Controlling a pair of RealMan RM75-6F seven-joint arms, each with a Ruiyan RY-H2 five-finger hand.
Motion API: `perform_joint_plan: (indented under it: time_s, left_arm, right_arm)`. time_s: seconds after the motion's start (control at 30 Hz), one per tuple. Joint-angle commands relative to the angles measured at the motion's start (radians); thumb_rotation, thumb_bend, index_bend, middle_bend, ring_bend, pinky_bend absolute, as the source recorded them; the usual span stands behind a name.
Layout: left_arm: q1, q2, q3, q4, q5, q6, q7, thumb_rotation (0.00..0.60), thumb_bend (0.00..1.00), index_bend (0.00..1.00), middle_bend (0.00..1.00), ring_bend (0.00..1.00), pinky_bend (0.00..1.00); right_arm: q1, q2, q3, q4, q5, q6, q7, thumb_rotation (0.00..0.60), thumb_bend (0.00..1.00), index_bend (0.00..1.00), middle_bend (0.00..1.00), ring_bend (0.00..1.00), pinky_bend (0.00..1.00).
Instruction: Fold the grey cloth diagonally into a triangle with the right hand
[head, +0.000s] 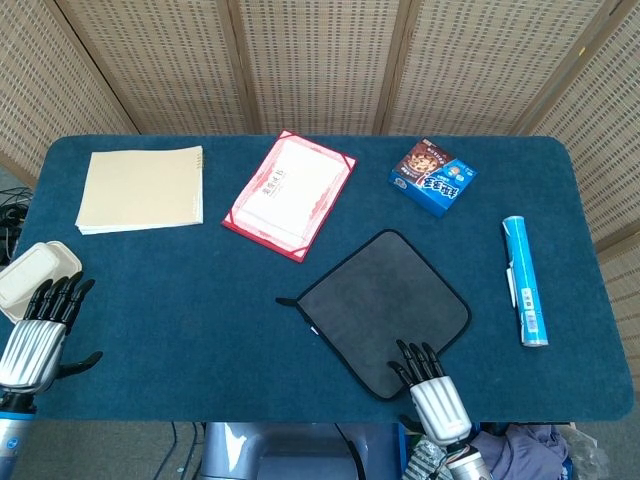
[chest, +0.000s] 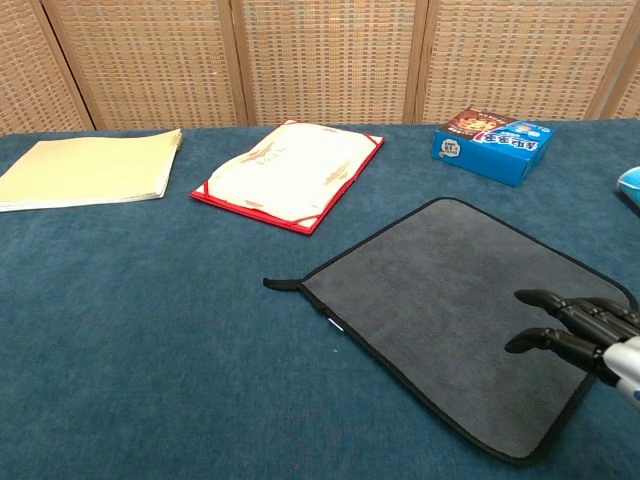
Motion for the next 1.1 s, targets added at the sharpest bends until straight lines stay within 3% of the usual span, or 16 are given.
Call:
perform_joint_plan:
  time_s: [0.03,1.1]
  left_arm:
    - [0.0,-0.001,0.001,0.0,0.002,-0.001,0.002,0.6,0.12,0.0,0.0,0.0,0.0]
    - [-0.002,-0.002,-0.004,0.003,-0.01,-0.002,-0.004,0.6,0.12,0.0,0.0,0.0,0.0]
  right_arm:
    - [0.005,-0.013,0.0,0.005,0.003,-0.007,0.003,0.6,0.11,0.21,0.0,0.0,0.0]
    - [0.05,-0.101,0.041,0.074,0.078,-0.051,0.029,0.6,0.11,0.24,0.0,0.0,0.0]
